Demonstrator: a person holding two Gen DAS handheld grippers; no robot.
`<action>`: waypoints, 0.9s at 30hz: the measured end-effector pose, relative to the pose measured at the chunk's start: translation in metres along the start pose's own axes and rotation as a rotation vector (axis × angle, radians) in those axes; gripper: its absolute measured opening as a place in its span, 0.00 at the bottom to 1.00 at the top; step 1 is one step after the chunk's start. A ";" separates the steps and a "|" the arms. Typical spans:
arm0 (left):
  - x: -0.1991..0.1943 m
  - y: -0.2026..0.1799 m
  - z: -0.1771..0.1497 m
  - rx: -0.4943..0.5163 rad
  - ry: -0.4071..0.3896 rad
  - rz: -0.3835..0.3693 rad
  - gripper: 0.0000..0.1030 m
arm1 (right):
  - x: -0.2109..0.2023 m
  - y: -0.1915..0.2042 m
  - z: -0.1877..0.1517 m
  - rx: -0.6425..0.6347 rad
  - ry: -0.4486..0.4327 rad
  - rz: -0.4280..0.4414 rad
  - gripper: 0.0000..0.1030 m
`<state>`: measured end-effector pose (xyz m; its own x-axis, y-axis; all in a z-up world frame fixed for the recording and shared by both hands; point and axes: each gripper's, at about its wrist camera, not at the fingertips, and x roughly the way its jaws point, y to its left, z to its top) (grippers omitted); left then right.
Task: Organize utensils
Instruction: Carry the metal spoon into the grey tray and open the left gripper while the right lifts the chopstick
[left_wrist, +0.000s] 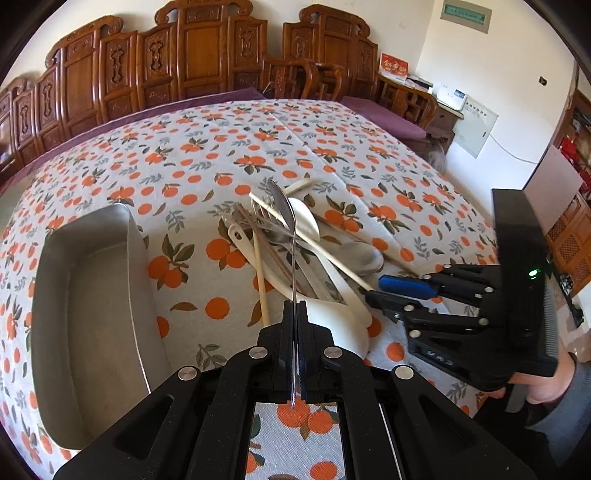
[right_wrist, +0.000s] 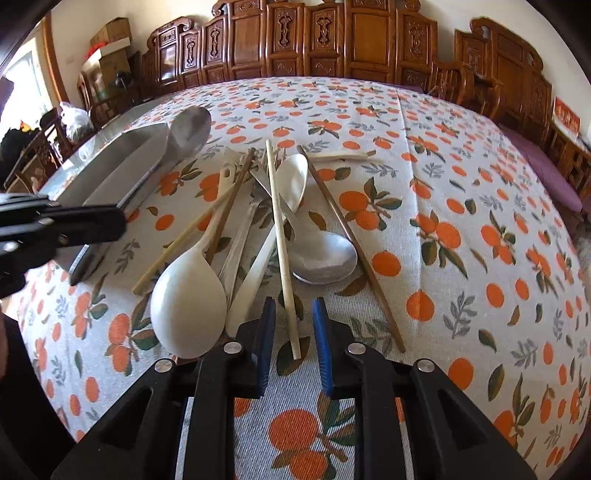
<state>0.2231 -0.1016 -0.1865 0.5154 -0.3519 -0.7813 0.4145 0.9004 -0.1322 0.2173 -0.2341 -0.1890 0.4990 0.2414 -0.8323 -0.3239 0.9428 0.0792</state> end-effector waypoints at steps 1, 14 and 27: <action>-0.001 0.000 0.000 0.001 -0.004 0.000 0.01 | 0.001 0.001 0.000 -0.007 -0.002 -0.009 0.17; -0.036 0.007 0.004 -0.007 -0.059 0.019 0.01 | -0.009 0.011 0.000 -0.051 -0.023 0.008 0.06; -0.058 0.028 0.003 -0.030 -0.062 0.085 0.01 | -0.039 0.012 0.006 -0.014 -0.117 0.042 0.06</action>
<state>0.2070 -0.0565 -0.1428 0.5939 -0.2879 -0.7512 0.3445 0.9349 -0.0859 0.1985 -0.2306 -0.1529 0.5748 0.3069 -0.7586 -0.3575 0.9280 0.1045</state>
